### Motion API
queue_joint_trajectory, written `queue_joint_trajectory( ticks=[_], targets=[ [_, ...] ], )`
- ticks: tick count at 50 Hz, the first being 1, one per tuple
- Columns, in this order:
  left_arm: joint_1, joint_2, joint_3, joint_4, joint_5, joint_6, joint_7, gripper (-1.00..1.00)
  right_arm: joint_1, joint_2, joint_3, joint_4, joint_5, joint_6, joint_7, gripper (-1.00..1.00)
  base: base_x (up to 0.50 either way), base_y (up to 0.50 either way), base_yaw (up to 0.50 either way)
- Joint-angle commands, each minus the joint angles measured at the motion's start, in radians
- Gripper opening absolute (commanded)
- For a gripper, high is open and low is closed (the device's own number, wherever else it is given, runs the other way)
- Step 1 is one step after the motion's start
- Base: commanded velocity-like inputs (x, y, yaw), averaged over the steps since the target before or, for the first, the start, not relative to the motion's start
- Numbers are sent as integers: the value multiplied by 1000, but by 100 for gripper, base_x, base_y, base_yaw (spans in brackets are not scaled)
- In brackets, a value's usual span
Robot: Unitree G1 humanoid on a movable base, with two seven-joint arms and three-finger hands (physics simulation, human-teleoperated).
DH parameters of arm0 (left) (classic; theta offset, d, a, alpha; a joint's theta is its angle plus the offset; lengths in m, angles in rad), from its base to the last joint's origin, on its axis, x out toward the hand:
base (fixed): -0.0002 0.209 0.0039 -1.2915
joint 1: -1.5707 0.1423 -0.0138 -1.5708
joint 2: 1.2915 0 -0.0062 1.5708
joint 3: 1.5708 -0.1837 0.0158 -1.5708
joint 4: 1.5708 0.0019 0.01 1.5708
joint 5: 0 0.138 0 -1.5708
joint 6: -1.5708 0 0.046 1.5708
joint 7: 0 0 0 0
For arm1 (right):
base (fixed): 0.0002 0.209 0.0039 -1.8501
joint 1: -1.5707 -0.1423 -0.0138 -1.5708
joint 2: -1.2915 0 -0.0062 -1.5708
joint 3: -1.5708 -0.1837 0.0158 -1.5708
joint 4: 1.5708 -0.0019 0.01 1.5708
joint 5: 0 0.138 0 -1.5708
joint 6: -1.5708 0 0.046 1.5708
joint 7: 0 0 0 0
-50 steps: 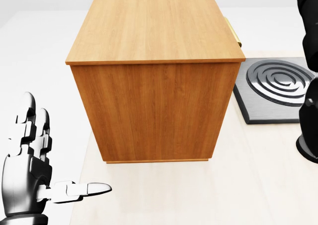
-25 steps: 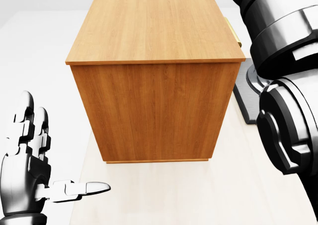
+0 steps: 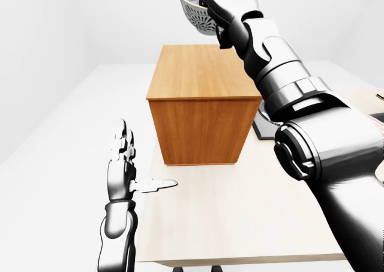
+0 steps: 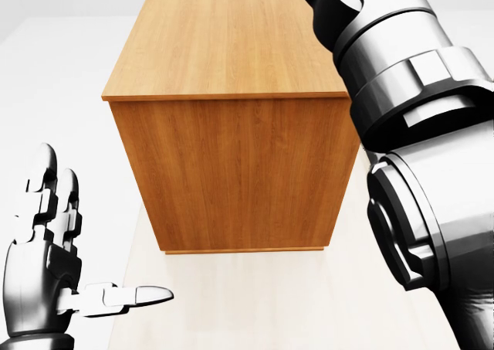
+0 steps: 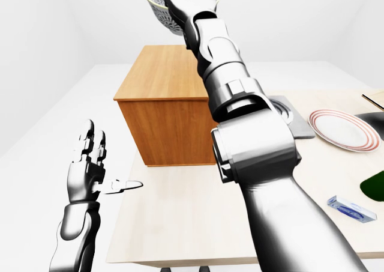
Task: Put the bowl on the top of the cabinet.
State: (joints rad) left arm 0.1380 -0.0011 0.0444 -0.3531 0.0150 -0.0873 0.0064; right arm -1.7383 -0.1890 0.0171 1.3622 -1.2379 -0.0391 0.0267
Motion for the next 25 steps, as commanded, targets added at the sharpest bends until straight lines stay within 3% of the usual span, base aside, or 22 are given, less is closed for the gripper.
queue_joint_trajectory(
  ticks=[1, 25],
  targets=[
    [3, 0, -2, -7, 1, 0, -4, 100, 40, 23, 5, -14, -28, 9, -27, -100, 0, 0, 0],
    [-10, -1, 5, -7, 0, 0, 5, 100, 131, 70, 26, -14, -45, 3, -63, -100, 0, 0, 0]
  ],
)
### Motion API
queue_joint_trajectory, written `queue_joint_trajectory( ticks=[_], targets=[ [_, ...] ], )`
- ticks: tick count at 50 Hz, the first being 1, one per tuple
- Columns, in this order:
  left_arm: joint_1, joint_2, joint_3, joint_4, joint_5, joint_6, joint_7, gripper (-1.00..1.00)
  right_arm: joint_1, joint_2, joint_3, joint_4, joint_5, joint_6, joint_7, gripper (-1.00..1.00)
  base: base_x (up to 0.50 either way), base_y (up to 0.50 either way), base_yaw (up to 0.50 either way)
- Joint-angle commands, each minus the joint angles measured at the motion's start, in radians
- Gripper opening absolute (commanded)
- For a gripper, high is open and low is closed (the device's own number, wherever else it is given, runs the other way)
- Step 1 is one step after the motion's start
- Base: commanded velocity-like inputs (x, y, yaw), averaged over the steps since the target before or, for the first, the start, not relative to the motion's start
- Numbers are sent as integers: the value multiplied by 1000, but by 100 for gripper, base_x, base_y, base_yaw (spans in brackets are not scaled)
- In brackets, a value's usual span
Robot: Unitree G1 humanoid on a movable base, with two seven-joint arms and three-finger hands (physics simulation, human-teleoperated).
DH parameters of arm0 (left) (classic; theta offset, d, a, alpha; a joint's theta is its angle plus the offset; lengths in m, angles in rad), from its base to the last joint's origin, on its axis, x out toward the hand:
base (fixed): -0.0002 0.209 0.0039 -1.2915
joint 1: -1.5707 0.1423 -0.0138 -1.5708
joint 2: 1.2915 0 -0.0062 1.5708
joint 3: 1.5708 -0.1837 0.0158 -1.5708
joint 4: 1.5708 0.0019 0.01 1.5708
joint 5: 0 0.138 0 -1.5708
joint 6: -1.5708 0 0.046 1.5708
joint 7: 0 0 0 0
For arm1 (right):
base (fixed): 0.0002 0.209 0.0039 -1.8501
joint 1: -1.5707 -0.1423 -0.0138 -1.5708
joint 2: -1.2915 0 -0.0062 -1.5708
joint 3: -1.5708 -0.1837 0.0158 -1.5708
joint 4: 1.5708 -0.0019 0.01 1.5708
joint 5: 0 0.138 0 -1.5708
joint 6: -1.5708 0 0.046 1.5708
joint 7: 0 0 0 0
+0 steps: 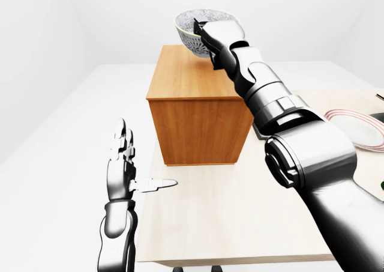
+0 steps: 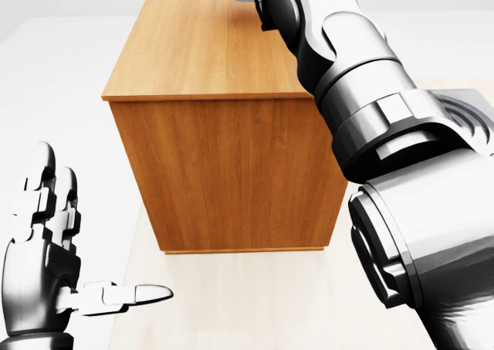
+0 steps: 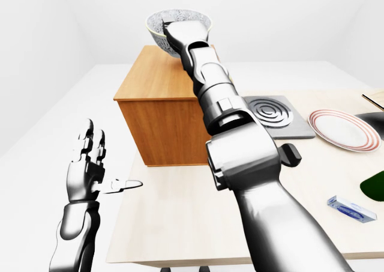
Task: Put the bowl on the top of the cabinet.
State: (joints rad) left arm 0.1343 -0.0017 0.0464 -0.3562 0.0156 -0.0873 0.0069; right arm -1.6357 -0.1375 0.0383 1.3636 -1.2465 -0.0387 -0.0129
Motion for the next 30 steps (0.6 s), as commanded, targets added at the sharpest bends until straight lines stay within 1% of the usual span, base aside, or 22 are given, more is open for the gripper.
queue_joint_trajectory(
  ticks=[1, 21, 29, 30],
  targets=[
    [-8, 0, 3, -4, 0, 0, 5, 100, 32, 21, 5, -15, -38, 2, -25, -100, 0, 0, 0],
    [-3, 2, 3, 0, -3, 0, -2, 100, 62, 51, 14, -15, -49, -2, -34, -100, 0, 0, 0],
    [-2, 1, 0, -2, 0, 0, -3, 100, 67, 50, 14, -14, -53, 5, -34, -100, 0, 0, 0],
    [-2, 1, 0, 0, 0, 0, -4, 100, 67, 49, 15, -14, -55, 6, -35, -17, 0, 0, 0]
  ],
)
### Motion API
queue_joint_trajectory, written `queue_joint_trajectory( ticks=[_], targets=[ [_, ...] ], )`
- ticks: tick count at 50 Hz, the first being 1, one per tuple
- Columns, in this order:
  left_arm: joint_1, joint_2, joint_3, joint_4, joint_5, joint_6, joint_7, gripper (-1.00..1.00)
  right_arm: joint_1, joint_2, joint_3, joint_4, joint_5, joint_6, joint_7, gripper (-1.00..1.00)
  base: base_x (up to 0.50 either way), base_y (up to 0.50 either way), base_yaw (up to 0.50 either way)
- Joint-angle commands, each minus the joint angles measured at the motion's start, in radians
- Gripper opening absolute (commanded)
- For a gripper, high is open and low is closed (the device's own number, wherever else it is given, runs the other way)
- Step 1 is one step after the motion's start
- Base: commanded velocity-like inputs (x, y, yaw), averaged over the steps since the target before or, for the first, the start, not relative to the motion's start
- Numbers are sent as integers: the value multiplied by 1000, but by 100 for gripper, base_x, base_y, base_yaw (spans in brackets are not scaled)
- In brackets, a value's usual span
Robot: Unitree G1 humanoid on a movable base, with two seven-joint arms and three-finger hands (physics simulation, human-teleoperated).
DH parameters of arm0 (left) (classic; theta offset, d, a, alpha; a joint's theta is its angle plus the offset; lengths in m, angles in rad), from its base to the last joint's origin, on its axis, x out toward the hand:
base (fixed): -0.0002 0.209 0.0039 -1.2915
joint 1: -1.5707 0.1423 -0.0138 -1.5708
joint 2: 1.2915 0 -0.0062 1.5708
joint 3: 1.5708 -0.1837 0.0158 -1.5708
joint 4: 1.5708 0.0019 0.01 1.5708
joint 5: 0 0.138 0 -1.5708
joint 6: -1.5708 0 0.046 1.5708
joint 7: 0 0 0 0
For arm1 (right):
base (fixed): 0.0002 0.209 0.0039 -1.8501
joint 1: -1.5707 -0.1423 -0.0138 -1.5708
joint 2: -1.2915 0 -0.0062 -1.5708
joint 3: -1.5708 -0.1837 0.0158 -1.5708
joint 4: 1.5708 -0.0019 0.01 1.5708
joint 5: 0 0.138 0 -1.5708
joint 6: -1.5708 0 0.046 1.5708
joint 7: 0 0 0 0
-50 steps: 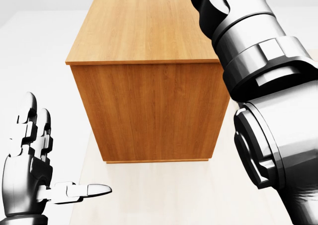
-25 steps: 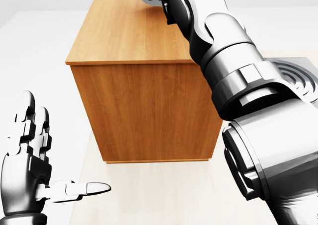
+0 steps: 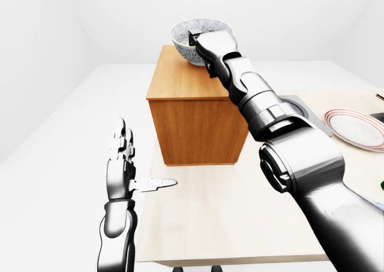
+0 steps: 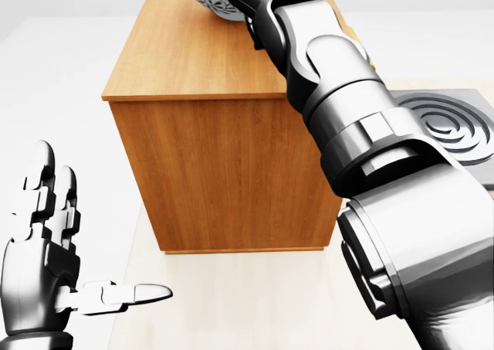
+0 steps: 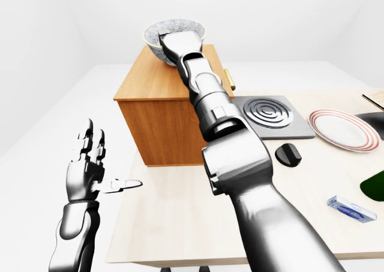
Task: Put the bowl on the top of the cabinet.
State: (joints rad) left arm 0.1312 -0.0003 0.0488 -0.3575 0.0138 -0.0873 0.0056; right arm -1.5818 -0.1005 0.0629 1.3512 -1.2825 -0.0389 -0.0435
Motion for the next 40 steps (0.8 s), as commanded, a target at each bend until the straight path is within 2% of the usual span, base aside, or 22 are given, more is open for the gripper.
queue_joint_trajectory(
  ticks=[1, 2, 22, 35, 40],
  targets=[
    [1, 0, -2, 2, 1, 0, -2, 100, 13, 12, -10, -2, -19, 8, -3, 14, 0, 0, 0],
    [0, 0, -2, 3, 1, 0, -2, 100, 12, 12, -9, -2, -20, 9, -2, 100, 0, 0, 0],
    [2, -1, -3, 5, 3, 0, -4, 100, -34, -24, -18, -1, -31, 19, 23, 100, 0, 0, 0],
    [-5, 0, 2, 1, 1, 0, 4, 100, -177, -160, -38, 2, -69, 26, 89, 100, 0, 0, 0],
    [-7, 0, 6, -1, -1, 0, 7, 100, -242, -238, -49, 4, -95, 25, 118, 100, 0, 0, 0]
  ],
)
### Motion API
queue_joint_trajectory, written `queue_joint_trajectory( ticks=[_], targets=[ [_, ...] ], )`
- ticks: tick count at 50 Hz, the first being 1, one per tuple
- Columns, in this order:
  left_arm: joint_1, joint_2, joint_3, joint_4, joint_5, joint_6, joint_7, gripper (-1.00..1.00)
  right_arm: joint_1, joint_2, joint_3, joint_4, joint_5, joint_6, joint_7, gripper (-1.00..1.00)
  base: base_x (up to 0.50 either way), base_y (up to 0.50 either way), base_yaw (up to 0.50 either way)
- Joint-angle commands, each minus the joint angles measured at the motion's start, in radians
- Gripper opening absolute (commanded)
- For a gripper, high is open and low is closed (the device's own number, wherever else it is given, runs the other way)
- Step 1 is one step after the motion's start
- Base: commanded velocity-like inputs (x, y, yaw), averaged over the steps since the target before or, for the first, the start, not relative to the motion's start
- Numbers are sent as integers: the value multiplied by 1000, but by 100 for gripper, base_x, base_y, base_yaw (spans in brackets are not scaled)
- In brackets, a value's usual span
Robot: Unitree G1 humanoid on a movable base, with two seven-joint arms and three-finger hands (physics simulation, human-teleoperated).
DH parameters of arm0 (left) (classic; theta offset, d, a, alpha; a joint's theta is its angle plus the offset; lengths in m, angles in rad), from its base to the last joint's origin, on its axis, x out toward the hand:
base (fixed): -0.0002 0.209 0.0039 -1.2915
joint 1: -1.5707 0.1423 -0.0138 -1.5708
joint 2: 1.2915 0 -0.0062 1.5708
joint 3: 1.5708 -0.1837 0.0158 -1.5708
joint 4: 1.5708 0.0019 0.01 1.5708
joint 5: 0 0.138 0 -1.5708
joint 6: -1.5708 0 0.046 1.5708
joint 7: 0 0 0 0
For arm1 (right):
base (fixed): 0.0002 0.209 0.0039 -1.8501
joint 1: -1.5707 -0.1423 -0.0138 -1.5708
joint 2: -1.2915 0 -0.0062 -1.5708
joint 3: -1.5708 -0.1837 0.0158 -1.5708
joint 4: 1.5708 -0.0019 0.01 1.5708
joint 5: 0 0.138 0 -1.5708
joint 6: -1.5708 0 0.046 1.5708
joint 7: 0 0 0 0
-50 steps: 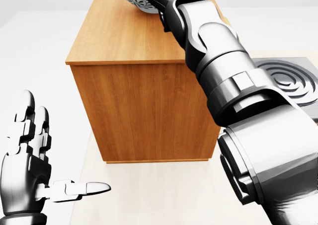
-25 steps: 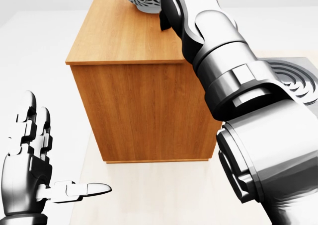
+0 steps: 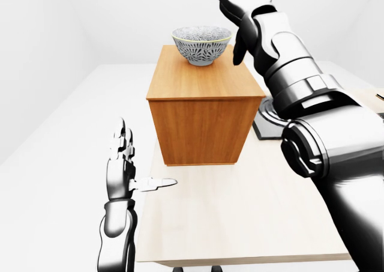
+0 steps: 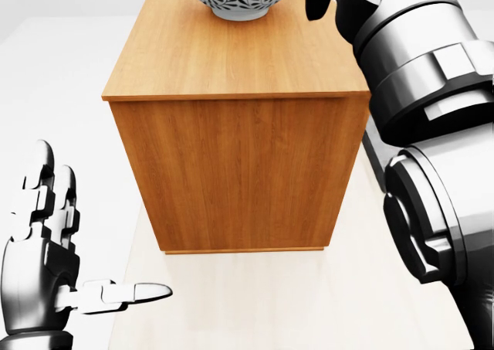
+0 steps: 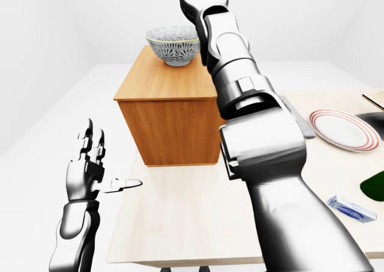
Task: Put the bowl on the top of the cabinet.
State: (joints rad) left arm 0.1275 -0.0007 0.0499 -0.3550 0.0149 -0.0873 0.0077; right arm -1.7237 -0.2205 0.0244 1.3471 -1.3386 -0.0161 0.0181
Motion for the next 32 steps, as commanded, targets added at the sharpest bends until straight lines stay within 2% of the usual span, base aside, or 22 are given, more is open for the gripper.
queue_joint_trajectory(
  ticks=[1, 4, 19, 27, 28, 32],
  targets=[
    [-4, 0, 5, -2, -2, 0, 5, 100, -109, -128, -13, 9, -44, 1, 59, 100, 0, 0, 0],
    [-6, 0, 6, 5, -1, 0, 7, 100, -151, -177, -19, 9, -64, -3, 77, 100, 0, 0, 0],
    [-11, 0, 6, 5, -1, 0, 14, 100, -296, -318, -56, 13, -136, -10, 126, 100, 0, 0, 0],
    [-10, -1, 4, 5, 1, 0, 17, 100, -344, -372, -75, 13, -168, -2, 146, 100, 0, 0, 0],
    [-9, -1, 5, 1, 1, 0, 18, 100, -352, -383, -80, 12, -170, 8, 145, 100, 0, 0, 0],
    [-12, -2, 7, 5, 0, 0, 21, 100, -367, -413, -84, 12, -189, 19, 141, 100, 0, 0, 0]
  ],
)
